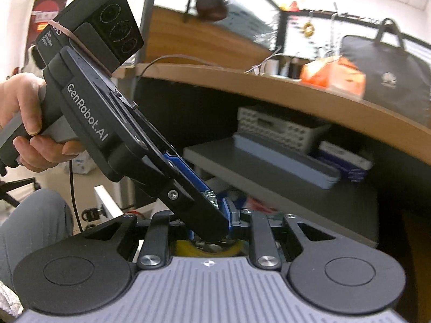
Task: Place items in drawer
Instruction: 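Lift the green bottle and carry it toward the open top drawer, then lower the green bottle into the top drawer and open the left gripper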
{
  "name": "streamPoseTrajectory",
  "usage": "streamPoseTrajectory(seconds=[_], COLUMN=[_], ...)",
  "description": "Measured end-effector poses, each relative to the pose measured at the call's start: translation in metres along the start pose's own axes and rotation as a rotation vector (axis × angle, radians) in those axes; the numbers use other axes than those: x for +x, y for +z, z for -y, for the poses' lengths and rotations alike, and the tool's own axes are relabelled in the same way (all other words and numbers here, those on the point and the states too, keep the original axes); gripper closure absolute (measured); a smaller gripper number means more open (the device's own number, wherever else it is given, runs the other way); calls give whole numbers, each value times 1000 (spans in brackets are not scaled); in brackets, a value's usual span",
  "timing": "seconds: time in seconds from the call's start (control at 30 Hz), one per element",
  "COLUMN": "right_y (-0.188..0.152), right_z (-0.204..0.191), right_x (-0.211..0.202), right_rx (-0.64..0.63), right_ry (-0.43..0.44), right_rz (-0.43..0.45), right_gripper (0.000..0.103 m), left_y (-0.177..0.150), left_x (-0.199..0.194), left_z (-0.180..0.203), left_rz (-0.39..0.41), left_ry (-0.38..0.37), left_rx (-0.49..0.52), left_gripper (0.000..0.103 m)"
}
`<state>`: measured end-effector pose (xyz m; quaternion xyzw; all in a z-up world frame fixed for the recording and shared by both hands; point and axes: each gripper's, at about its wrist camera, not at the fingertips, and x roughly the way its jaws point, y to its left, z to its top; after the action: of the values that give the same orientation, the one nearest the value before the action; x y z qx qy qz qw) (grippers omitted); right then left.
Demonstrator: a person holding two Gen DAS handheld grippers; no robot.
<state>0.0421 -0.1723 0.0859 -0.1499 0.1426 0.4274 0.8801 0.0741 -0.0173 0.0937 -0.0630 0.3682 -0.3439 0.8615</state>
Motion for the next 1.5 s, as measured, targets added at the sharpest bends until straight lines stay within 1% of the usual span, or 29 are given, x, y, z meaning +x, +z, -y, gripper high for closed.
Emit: streamPoseTrajectory(seconds=[0.17, 0.37, 0.67, 0.73, 0.87, 0.97, 1.1, 1.13, 1.17, 1.23, 1.27, 1.33, 1.5], right_y=[-3, -9, -5, -2, -1, -3, -3, -3, -3, -3, -3, -3, -6], right_z=[-10, -10, 15, 21, 29, 37, 43, 44, 44, 43, 43, 42, 40], right_x=[33, 67, 120, 129, 140, 146, 150, 151, 151, 150, 149, 146, 131], right_rx=[-5, -11, -13, 16, -7, 16, 36, 40, 38, 31, 26, 22, 43], right_ry=[64, 98, 97, 98, 57, 38, 22, 19, 19, 16, 12, 10, 3], right_rz=[-42, -106, -200, -236, -294, -326, -344, -348, -351, -352, -354, -356, -357], right_gripper=[80, 79, 80, 80, 80, 79, 78, 76, 72, 68, 62, 56, 56], left_y=[-20, -36, -32, -29, -23, -19, -16, -16, -16, -16, -16, -17, -20], left_x=[-6, -1, 16, 20, 32, 41, 49, 51, 52, 52, 52, 50, 40], left_z=[-32, -63, -104, -112, -120, -122, -125, -125, -126, -129, -130, -131, -129], left_rz=[7, 22, 48, 51, 47, 45, 53, 52, 51, 48, 48, 48, 66], left_ry=[23, 46, 77, 78, 71, 76, 85, 98, 106, 111, 113, 118, 118], left_rx=[-78, -143, -201, -215, -226, -225, -231, -230, -233, -252, -260, -272, -275], left_gripper=[45, 45, 45, 45, 45, 45, 45, 43, 43, 44, 44, 44, 44])
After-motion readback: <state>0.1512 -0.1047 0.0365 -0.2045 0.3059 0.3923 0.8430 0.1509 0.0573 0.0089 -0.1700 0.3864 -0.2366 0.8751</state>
